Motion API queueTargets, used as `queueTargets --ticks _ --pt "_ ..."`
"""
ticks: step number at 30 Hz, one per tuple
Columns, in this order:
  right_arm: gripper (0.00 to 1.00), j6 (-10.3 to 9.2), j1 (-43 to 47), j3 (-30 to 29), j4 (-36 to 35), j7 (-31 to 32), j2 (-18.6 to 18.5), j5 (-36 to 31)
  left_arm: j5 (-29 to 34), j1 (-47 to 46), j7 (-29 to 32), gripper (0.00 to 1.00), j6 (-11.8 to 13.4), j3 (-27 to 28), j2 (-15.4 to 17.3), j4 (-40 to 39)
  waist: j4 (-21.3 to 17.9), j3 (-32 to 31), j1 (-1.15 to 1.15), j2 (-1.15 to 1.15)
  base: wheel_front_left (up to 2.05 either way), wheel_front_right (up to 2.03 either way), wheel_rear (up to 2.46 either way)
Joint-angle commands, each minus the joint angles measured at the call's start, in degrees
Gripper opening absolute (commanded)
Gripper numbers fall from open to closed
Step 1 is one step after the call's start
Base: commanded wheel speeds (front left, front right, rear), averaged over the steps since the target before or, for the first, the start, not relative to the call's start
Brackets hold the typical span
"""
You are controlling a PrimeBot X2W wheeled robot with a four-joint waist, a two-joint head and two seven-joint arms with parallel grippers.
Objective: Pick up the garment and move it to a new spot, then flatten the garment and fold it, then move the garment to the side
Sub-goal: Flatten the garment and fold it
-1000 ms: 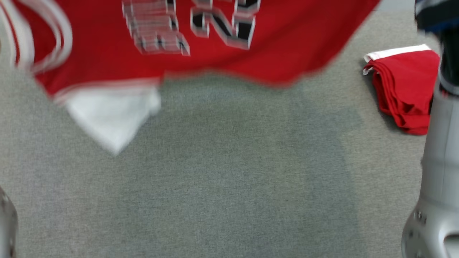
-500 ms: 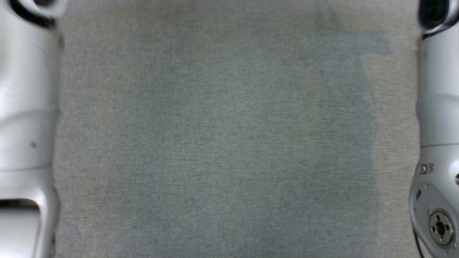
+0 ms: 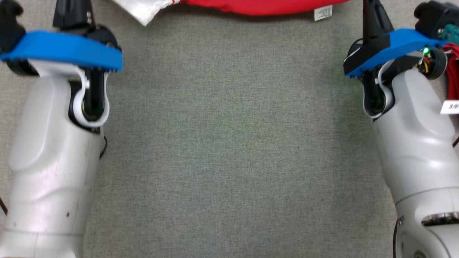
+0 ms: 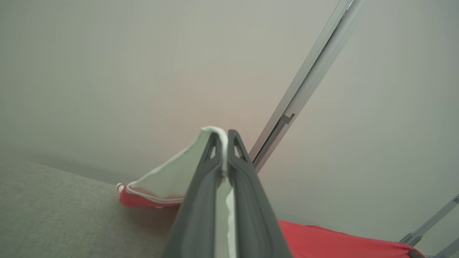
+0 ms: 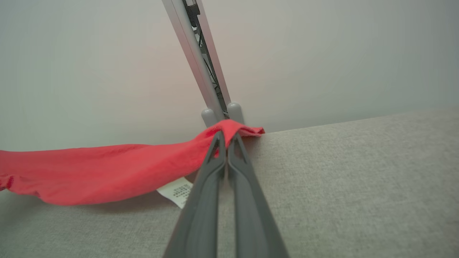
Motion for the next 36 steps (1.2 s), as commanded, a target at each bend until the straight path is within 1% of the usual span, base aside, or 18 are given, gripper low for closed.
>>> queueTargets --ticks 1,4,10,15,17,18,21,24,28,30,33,36 --pt "0.00 0.01 1.63 1.00 -1.24 -0.59 -0.19 1.49 -0.77 2.19 -0.52 0.00 -0.35 0.59 0.35 -1.47 -0.32 -0.57 0.00 0.00 0.00 0.00 0.00" --pt "0.00 0.01 5.17 3.01 -4.42 -1.03 -0.21 4.90 -1.37 7.30 -0.99 0.00 -0.45 1.25 0.62 -5.20 -0.57 -1.92 0.00 0.00 0.00 0.00 0.00" --pt "0.00 0.01 14.93 5.67 -12.93 -1.21 -0.46 8.52 -1.67 18.95 -1.33 0.00 -0.51 3.13 0.25 -13.06 -0.55 -6.95 0.00 0.00 0.00 0.00 0.00" --pt "0.00 0.01 25.62 6.56 -21.38 -1.23 -0.91 11.28 -1.74 30.36 -1.31 0.00 -0.22 4.63 -1.42 -19.33 -0.42 -13.51 0.00 0.00 0.00 0.00 0.00" --pt "0.00 0.01 30.34 6.22 -24.96 -1.05 -1.07 11.98 -3.81 35.46 -1.30 0.00 -0.17 4.90 -2.99 -21.46 -0.20 -16.36 0.00 0.00 0.00 0.00 0.00" --pt "0.00 0.01 32.83 6.12 -26.62 -0.56 -1.17 12.09 -3.94 37.73 -1.32 0.00 -0.12 4.92 -2.99 -22.64 -0.11 -17.85 0.00 0.00 0.00 0.00 0.00" --pt "0.00 0.01 39.97 5.02 -33.18 1.52 -1.12 12.35 -4.10 44.38 -0.82 0.00 0.93 4.36 -2.78 -26.94 0.21 -21.13 0.00 0.00 0.00 0.00 0.00" --pt "0.00 0.01 47.40 3.22 -40.91 4.36 -0.92 11.78 -3.32 50.35 0.52 0.00 2.40 4.06 -1.40 -31.68 0.49 -23.30 0.00 0.00 0.00 0.00 0.00" --pt "0.00 0.01 56.86 0.69 -51.31 9.19 -0.39 11.53 -2.14 58.08 2.00 0.00 4.55 3.88 0.20 -38.88 0.49 -24.95 0.00 0.00 0.00 0.00 0.00" --pt "0.00 0.01 60.73 0.39 -55.54 12.03 -0.18 11.12 -2.23 61.83 3.10 0.00 5.49 3.66 0.79 -42.01 0.30 -25.24 0.00 0.00 0.00 0.00 0.00" --pt "0.00 0.01 64.82 -0.41 -59.31 15.07 -0.14 13.19 -1.55 65.89 4.73 0.00 6.90 3.21 1.91 -45.37 0.12 -25.48 0.00 0.00 0.00 0.00 0.00" --pt "0.00 0.01 66.64 -0.82 -58.86 16.72 -0.11 13.75 -2.11 67.86 5.82 0.00 7.58 2.83 2.11 -46.08 0.14 -25.62 0.00 0.00 0.00 0.00 0.00"
